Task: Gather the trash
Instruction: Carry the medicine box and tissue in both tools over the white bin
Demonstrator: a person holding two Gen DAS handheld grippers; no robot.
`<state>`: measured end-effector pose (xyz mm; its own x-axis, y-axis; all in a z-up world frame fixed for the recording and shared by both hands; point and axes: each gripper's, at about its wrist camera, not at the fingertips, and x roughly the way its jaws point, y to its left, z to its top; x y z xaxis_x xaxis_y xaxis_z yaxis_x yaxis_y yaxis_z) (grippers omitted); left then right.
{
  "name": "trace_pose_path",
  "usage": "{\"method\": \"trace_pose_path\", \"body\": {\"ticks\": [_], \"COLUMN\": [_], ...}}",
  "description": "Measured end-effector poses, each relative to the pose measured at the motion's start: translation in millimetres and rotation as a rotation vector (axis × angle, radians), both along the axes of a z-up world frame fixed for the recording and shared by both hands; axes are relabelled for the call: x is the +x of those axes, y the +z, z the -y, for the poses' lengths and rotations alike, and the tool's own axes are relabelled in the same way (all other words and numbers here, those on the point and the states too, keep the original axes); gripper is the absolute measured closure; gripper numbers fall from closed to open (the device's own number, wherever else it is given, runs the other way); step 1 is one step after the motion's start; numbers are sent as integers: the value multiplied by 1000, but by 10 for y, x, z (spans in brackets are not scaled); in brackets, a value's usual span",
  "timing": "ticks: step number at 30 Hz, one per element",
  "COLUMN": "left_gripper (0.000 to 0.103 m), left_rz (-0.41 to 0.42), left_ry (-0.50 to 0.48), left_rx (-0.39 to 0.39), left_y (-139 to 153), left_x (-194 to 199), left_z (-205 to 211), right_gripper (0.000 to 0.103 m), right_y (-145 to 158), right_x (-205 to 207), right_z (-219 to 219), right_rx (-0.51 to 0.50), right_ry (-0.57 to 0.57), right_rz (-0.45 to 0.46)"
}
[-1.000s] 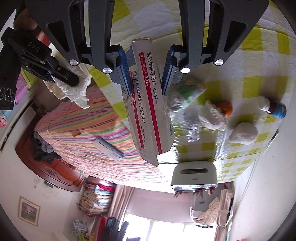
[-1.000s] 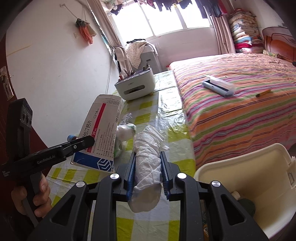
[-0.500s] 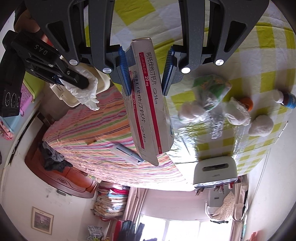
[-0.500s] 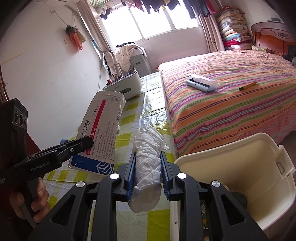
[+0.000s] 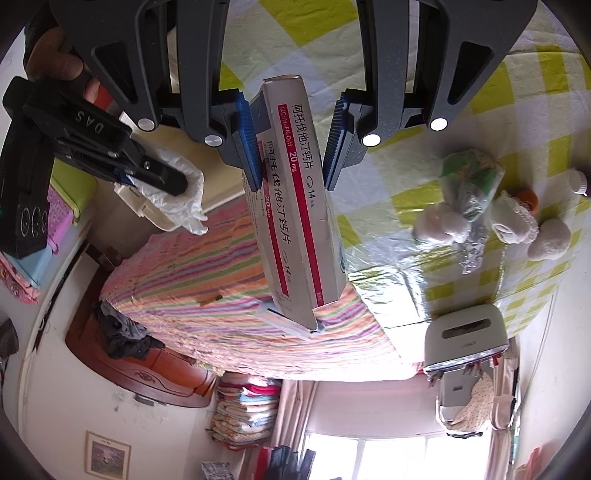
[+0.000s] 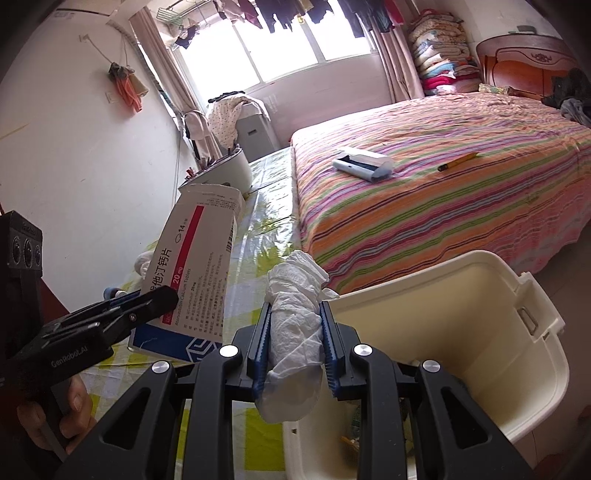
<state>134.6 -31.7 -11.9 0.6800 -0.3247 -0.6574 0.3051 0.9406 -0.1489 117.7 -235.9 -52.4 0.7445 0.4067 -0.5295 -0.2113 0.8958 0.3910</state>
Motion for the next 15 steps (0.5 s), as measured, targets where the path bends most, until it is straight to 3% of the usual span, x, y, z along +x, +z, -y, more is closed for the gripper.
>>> {"method": "trace_pose_path", "body": {"ticks": [15], "left_gripper": [69], "left_rz": [33], "left_ry": [-104], "left_rx": [75], "left_y": [-37], "left_x": [-167], "left_z": [546], "right_gripper": [78], "right_y": [-56], "right_x": [-20], "right_z": [393], "right_rx": [-6], "right_ry": [-128], "right_rz": [-34]}}
